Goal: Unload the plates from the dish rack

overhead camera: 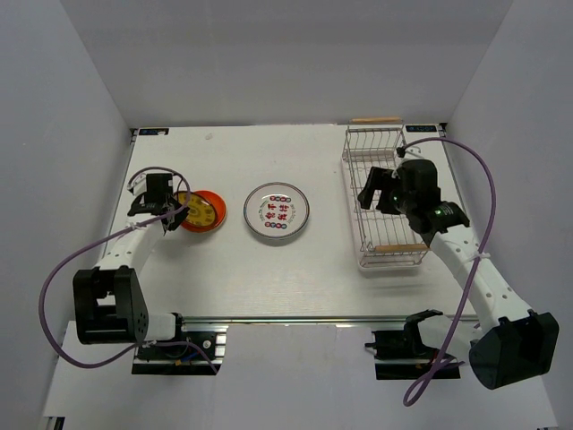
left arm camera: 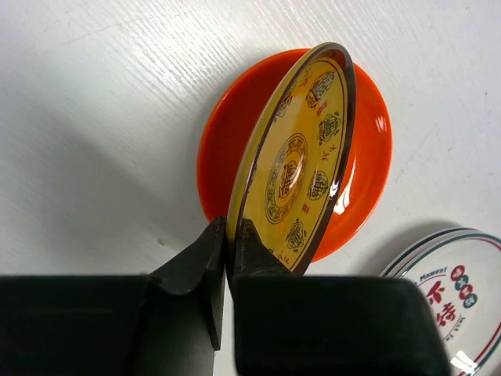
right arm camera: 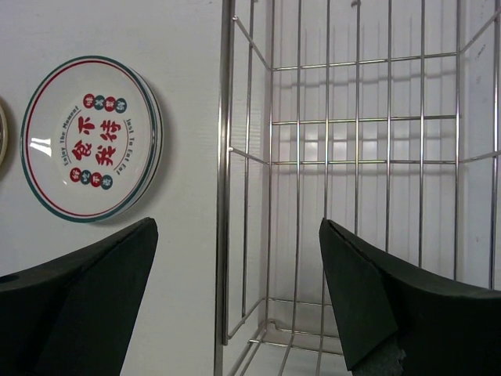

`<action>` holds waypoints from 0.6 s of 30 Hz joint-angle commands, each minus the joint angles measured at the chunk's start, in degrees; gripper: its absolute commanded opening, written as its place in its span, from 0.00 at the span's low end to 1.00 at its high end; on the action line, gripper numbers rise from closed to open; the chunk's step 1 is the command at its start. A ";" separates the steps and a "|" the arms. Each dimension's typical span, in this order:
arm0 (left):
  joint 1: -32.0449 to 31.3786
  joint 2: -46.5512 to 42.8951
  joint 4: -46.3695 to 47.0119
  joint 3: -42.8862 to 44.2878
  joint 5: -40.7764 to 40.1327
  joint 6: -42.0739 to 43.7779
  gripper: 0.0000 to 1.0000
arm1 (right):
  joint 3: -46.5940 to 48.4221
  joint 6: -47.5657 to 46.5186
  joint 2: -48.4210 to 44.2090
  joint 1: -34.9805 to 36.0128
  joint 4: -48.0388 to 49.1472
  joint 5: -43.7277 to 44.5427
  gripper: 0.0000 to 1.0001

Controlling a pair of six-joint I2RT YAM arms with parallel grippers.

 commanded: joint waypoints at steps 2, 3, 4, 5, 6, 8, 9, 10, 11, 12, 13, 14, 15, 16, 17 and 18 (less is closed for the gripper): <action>0.59 0.83 1.49 2.05 -0.30 -0.01 0.19 | -0.17 -0.35 -1.85 -1.32 0.81 0.40 0.89; 0.59 0.83 1.67 2.05 0.22 -0.01 0.20 | -0.09 -0.26 -1.94 -1.41 0.81 0.40 0.89; 0.59 0.92 1.59 2.22 0.40 0.08 0.23 | -0.09 -0.26 -2.29 -1.50 0.64 0.23 0.89; 0.59 0.92 1.58 2.40 0.58 0.34 0.28 | 0.09 -0.09 -2.38 -1.93 0.63 -0.04 0.89; 0.59 1.09 0.63 2.84 0.58 0.60 0.53 | 0.00 0.00 -2.46 -1.85 0.63 -0.30 0.89; 0.59 1.53 -0.87 4.76 0.58 1.48 0.71 | 0.00 0.35 -2.82 -2.03 0.37 -0.65 0.89; 0.59 1.88 -3.40 5.64 0.67 1.57 0.78 | -0.17 0.35 -2.73 -2.20 0.37 -0.74 0.89; 0.59 2.76 -4.38 6.44 0.67 1.83 0.91 | -0.26 0.35 -2.90 -2.20 0.54 -0.83 0.89; 0.59 3.03 -5.26 8.18 0.76 2.10 0.95 | -0.44 0.44 -2.99 -2.38 0.63 -0.74 0.89; 0.59 3.29 -7.45 9.16 0.84 2.19 0.98 | -0.87 0.88 -3.08 -2.38 0.63 -0.13 0.89; 0.59 3.73 -8.77 10.13 0.67 2.19 0.98 | -0.96 1.23 -3.34 -2.29 0.81 -0.04 0.89; 0.59 3.73 -10.18 11.70 0.58 2.19 0.98 | -1.14 1.41 -3.69 -2.46 1.07 -0.04 0.89; 0.59 3.47 -10.71 12.07 0.84 2.54 0.98 | -1.05 1.24 -4.04 -2.55 1.16 -0.04 0.89; 0.59 2.60 -11.07 12.50 1.28 3.24 0.98 | -1.05 1.06 -4.92 -2.47 1.25 -0.04 0.89; 0.59 1.72 -10.81 13.03 1.63 3.94 0.98 | -1.05 0.62 -5.45 -2.38 1.51 0.05 0.89; -0.20 0.93 -10.63 13.21 2.33 4.90 0.98 | -1.05 0.01 -6.67 -2.55 1.51 1.09 0.89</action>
